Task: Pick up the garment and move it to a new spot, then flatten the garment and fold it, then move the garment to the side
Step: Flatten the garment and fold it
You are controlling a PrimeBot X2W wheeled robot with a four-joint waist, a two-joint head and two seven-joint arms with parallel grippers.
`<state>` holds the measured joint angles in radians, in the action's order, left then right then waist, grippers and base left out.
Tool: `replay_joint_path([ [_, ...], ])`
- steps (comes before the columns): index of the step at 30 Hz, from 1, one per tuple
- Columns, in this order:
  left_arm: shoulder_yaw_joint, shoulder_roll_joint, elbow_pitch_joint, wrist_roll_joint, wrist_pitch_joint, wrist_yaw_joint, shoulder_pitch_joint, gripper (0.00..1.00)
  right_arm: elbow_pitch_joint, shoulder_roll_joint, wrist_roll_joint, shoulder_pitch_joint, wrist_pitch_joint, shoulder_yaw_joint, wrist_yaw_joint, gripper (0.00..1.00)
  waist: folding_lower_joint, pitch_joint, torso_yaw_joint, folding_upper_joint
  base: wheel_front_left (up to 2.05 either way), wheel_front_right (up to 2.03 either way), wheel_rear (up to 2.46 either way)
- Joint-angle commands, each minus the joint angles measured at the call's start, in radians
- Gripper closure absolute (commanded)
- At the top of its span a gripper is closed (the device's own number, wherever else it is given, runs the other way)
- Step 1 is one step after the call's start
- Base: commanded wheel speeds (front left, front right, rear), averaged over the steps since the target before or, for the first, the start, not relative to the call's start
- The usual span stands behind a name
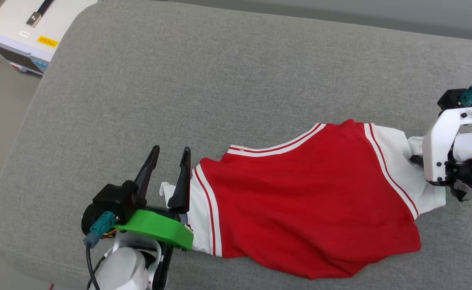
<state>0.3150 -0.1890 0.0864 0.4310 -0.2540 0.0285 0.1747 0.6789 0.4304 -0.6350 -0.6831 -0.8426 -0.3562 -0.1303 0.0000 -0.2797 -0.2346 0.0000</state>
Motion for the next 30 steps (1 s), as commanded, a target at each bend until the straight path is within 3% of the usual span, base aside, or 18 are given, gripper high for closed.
replay_joint_path([
  [1, -0.007, -0.003, 0.012, 0.018, 0.002, -0.008, -0.004, 0.0, 0.039, -0.027, -0.021, 0.087, -0.01, -0.028, 0.0, 1.0, 0.0, 0.016, 0.011, 0.0, 0.0, 0.0, 0.0],
  [6, -0.039, -0.036, 0.041, 0.06, 0.067, -0.006, -0.011, 0.0, -0.023, 0.003, -0.04, 0.075, 0.094, 0.034, 0.0, 1.0, 0.0, 0.059, 0.035, 0.0, 0.0, 0.0, 0.0],
  [16, -0.043, -0.144, 0.048, 0.192, 0.455, -0.022, -0.008, 0.0, -0.207, 0.039, -0.022, 0.249, 0.157, 0.253, 0.0, 1.0, 0.0, 0.137, 0.12, 0.0, 0.0, 0.0, 0.0],
  [22, -0.015, -0.183, 0.11, 0.248, 0.627, -0.056, 0.026, 0.0, -0.35, -0.015, 0.015, 0.401, 0.123, 0.352, 0.0, 1.0, 0.0, 0.134, 0.186, 0.0, 0.0, 0.0, 0.0],
  [30, 0.028, -0.217, 0.297, 0.281, 0.754, -0.119, 0.14, 0.0, -0.514, -0.132, 0.078, 0.517, 0.056, 0.427, 0.0, 1.0, 0.0, 0.087, 0.259, 0.0, 0.0, 0.0, 0.0],
])
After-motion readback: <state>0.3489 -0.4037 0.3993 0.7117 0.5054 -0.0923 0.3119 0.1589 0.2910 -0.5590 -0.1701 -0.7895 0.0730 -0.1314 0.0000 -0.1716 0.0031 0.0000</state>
